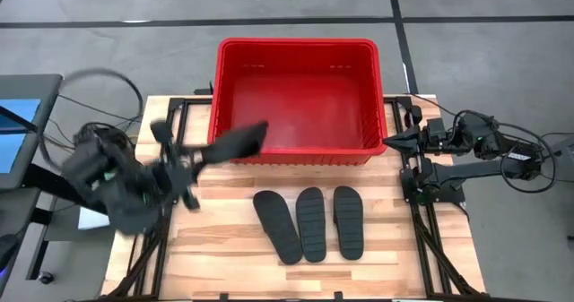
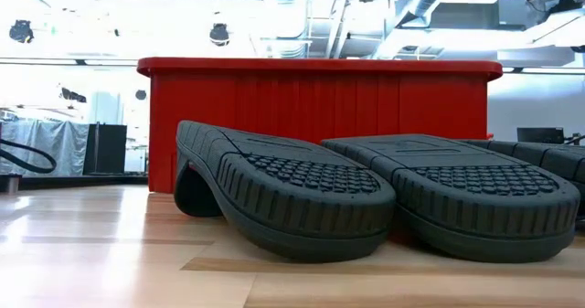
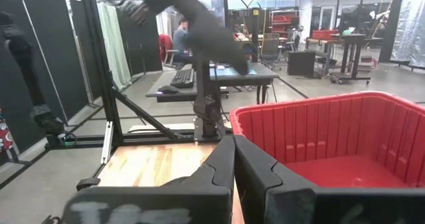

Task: Pick and place slides into bin
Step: Put the black slide into the red bin

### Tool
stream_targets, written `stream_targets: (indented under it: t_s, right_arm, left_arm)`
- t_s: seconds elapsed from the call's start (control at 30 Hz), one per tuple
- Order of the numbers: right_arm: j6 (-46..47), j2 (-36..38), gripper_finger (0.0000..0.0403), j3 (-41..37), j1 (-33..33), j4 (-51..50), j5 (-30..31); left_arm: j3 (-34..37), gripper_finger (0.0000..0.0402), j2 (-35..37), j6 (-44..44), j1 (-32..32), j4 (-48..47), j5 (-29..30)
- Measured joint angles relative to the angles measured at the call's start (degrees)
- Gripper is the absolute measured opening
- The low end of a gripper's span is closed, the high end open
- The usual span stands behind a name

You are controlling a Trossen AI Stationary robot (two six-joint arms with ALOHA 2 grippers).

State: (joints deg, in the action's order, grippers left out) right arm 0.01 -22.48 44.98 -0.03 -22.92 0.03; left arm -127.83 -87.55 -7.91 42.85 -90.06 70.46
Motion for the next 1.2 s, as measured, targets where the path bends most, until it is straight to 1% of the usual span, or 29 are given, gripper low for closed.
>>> stream_targets:
  t_s: [0.1, 0.27, 0.33, 0.43, 0.6, 0.73, 0.8, 0.97, 1.1, 1.2]
  right_arm:
    - [0.0, 0.0, 0.0, 0.0, 0.0, 0.0, 0.0]
    - [0.0, 0.0, 0.0, 0.0, 0.0, 0.0, 0.0]
    - [0.0, 0.0, 0.0, 0.0, 0.0, 0.0, 0.0]
    - [0.0, 0.0, 0.0, 0.0, 0.0, 0.0, 0.0]
    - [0.0, 0.0, 0.0, 0.0, 0.0, 0.0, 0.0]
    - [0.0, 0.0, 0.0, 0.0, 0.0, 0.0, 0.0]
    - [0.0, 0.0, 0.0, 0.0, 0.0, 0.0, 0.0]
    - [0.0, 0.0, 0.0, 0.0, 0.0, 0.0, 0.0]
    - [0.0, 0.0, 0.0, 0.0, 0.0, 0.0, 0.0]
    - [0.0, 0.0, 0.0, 0.0, 0.0, 0.0, 0.0]
  left_arm:
    - [0.0, 0.0064, 3.0, 2.7, -4.4, 0.0, -1.7]
    - [0.0, 0.0064, 6.8, 7.7, -11.3, 0.1, -6.2]
    - [0.0, 0.0064, 7.6, 11.2, -14.3, 1.4, -8.5]
    - [0.0, 0.0063, 8.4, 18.4, -19.3, 6.1, -13.5]
    - [0.0, 0.0062, 8.5, 31.4, -29.2, 16.2, -24.8]
    - [0.0, 0.0062, 8.5, 37.6, -38.7, 18.5, -34.2]
    - [0.0, 0.0062, 8.5, 38.8, -44.3, 18.7, -39.5]
    - [0.0, 0.0062, 8.3, 39.1, -58.4, 18.5, -56.4]
    - [0.0, 0.0062, 7.2, 40.2, -67.5, 17.8, -65.8]
    - [0.0, 0.0062, 5.5, 41.4, -73.0, 17.9, -72.8]
